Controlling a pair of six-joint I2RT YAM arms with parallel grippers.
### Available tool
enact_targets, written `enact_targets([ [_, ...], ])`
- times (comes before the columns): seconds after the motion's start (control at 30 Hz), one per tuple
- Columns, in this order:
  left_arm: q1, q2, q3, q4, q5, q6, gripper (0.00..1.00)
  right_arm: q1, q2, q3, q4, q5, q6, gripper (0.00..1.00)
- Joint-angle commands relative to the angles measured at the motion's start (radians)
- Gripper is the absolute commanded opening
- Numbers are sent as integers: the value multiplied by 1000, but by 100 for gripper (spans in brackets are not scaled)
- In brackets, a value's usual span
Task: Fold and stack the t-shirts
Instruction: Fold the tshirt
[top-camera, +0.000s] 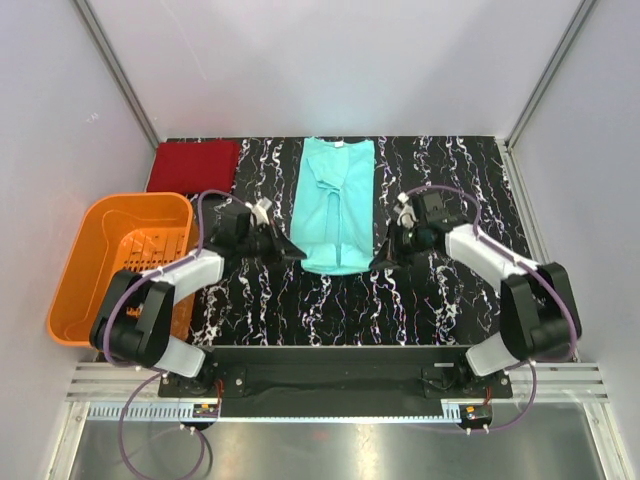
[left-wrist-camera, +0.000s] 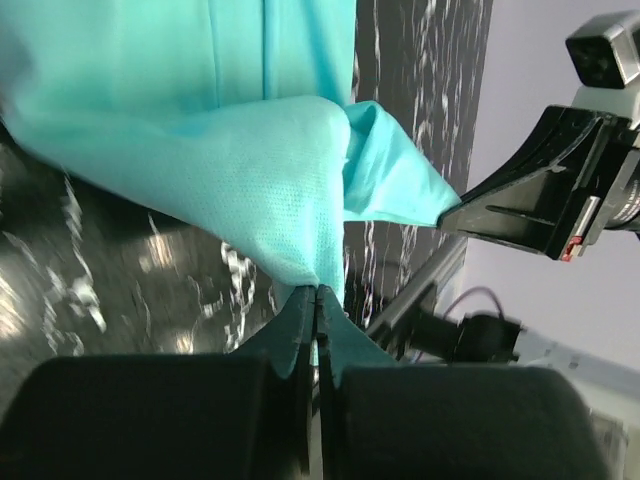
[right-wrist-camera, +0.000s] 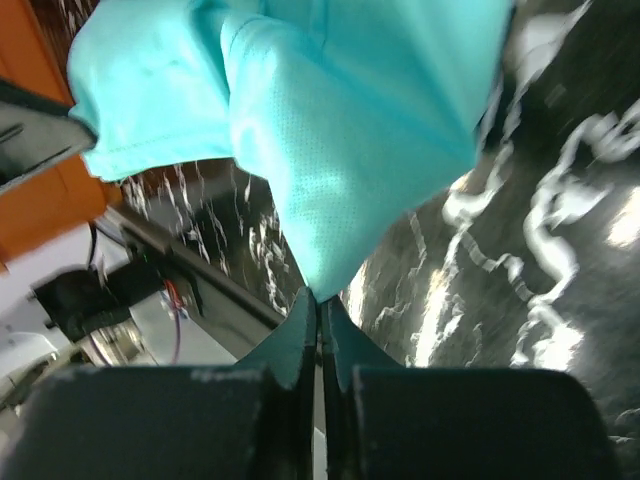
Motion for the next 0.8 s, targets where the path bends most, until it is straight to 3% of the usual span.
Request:
enact_targets([
  [0.0,-71,-97,-165,77,5,-28,0,96,-136,-165,45,28,58,0],
  [0.2,-241,-338,-407,113,-113,-128,0,156,-447,-440,61,57,170,0],
  [0.43,-413,-611,-569,33,-255,-253,1,173,-782,-649,-91,43,265,0],
  [0.57,-566,-718,-627,10,-341,-338,1,175,-1023,-698,-221,34,311,0],
  [0.67,-620,-778,-653,14,-394,-401,2,176,-1120,-705,-278,28,347,0],
  [0.77,-628,-785,-623,-7,-410,-407,3,176,-1099,-679,-292,34,338,0],
])
